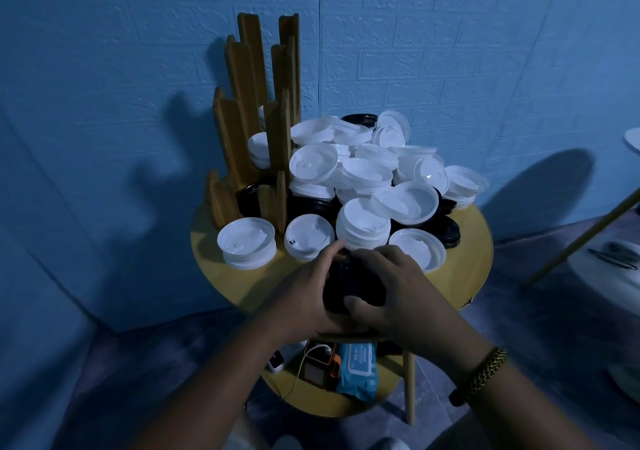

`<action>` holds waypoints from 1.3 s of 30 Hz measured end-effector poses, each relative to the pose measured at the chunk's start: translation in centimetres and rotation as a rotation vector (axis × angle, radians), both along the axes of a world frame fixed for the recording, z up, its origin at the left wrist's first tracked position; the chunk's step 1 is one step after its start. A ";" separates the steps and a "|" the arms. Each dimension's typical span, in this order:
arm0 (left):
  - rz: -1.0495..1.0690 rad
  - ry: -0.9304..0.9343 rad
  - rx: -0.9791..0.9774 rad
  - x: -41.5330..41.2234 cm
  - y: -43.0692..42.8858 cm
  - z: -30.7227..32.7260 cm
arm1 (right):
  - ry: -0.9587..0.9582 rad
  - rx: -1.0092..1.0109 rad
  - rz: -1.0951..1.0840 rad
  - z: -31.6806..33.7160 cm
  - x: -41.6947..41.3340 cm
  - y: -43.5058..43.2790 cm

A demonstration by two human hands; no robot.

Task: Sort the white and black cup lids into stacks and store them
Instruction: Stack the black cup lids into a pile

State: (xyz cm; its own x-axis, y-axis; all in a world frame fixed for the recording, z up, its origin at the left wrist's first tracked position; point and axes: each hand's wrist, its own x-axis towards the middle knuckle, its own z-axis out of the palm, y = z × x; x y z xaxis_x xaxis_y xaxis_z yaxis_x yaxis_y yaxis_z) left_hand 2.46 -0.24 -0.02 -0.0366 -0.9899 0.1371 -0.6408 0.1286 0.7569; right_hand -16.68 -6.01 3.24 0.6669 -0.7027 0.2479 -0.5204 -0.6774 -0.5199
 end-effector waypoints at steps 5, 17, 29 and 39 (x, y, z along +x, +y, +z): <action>-0.004 -0.013 0.005 -0.1 0.2 0.2 | 0.022 -0.022 0.010 -0.6 0.4 -0.2; 0.051 0.037 0.032 0.1 -0.1 0.8 | -0.278 0.052 -0.017 -0.5 -0.5 -0.5; 0.197 0.476 -0.137 -1.6 -0.4 6.6 | -0.341 -0.160 0.046 2.4 0.3 -1.8; 0.224 0.887 -0.036 -2.7 -1.1 6.9 | -0.790 0.440 0.019 2.8 0.7 -1.5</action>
